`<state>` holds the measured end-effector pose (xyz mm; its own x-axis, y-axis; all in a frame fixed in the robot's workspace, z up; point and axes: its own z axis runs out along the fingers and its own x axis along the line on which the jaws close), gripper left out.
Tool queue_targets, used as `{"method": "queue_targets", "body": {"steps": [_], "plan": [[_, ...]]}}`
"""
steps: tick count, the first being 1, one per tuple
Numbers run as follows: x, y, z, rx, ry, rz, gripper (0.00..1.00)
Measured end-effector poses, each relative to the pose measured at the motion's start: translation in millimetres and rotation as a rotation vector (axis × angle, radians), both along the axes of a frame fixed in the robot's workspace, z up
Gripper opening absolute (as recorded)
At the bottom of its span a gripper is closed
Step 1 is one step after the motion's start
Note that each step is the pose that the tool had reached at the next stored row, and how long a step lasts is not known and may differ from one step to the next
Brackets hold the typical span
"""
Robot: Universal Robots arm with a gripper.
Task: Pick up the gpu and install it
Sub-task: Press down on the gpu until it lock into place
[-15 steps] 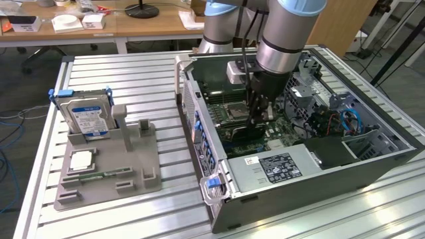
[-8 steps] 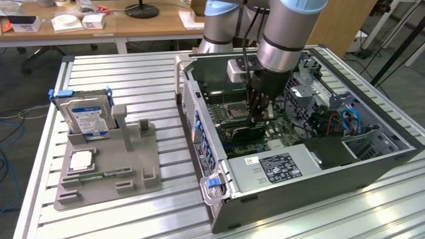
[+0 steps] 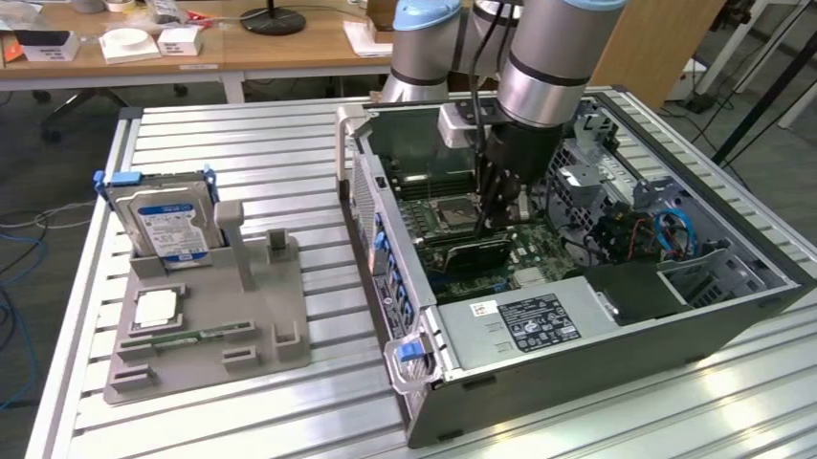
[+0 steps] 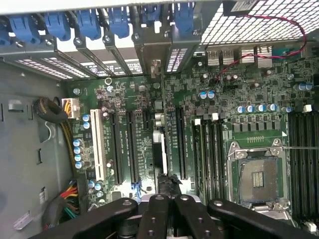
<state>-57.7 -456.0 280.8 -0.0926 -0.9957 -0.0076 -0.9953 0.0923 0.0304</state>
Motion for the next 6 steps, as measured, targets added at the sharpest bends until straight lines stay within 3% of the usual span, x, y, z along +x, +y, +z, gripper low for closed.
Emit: {"method": "queue_targets", "body": {"steps": [6], "plan": [[0.0, 0.0, 0.1, -0.0001, 0.0, 0.0, 0.11]]}}
